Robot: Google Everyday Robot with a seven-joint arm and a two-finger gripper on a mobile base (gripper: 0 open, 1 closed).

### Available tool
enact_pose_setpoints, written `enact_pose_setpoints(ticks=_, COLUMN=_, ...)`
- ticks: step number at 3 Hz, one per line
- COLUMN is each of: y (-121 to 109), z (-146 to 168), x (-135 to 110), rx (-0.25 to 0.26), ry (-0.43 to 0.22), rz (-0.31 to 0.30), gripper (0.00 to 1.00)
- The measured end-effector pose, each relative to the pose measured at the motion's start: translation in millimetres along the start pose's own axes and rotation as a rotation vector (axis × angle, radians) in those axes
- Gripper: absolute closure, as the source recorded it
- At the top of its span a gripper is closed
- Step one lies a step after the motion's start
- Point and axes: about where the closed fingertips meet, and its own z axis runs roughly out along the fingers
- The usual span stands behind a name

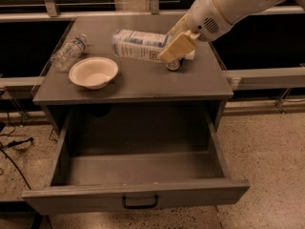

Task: Place blue plastic bottle into top drawer

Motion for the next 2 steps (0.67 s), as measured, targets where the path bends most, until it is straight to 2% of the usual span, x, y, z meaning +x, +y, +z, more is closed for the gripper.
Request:
enact_pose_setpoints(ticks=1, y=26.1, z=-14.0, x=12.1, rx=-0.001, ry=-0.004, rz=0.023, gripper=1.0)
enact_pose_setpoints(ticks=2, y=91.2, z=1.0, x=67.5, rx=-0.041, ry=-0.042, rz=0.077, gripper=1.0)
